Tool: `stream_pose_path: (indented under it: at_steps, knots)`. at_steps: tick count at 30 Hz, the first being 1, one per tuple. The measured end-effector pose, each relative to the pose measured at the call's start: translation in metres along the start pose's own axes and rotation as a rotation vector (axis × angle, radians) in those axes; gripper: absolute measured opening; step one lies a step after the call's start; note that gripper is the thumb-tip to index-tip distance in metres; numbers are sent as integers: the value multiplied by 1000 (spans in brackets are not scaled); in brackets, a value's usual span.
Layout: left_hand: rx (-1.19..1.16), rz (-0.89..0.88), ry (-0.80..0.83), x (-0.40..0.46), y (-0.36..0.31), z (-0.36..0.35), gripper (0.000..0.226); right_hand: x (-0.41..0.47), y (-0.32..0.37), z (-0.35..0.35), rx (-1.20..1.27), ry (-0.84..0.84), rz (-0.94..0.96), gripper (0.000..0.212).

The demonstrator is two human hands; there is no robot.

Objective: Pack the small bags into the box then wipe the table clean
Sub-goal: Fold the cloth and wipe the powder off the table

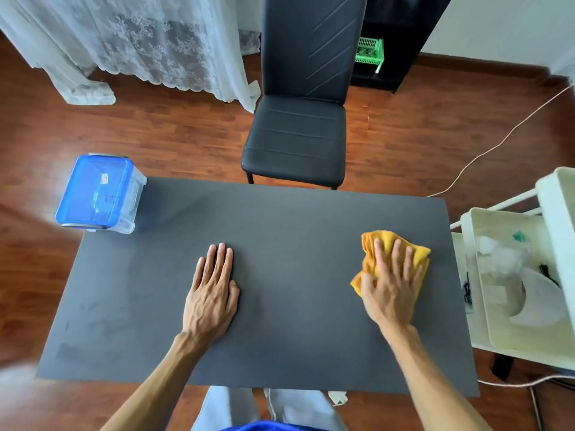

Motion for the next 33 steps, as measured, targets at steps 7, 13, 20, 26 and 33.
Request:
stream_pose_path:
  at_steps: [7,13,20,26,33]
  knots:
    - [-25,-16,-15,42,2,-6,62,-43,143,-28,177,93,488,81]
    - [-27,50,-37,55,28,-4,63,-74,28,-8,177,158,636,88]
    - [-36,57,-28,58,28,-5,65,52,24,-9,-32,29,-9,74]
    - [-54,61,-35,59,27,-4,64,45,165,-38,76,-9,366,78]
    - [-83,67,-57,58,30,-4,61,-80,71,-25,90,158,878,81]
Point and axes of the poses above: each hand's wrist, its own x-axis towards the middle knuckle, its own z-axis out of the back of the hand, y = z × x, the point moved 1 cm from there along x, towards the middle knuckle, and after that the axes turned 13 degrees about -y, right-handed, at the moved point
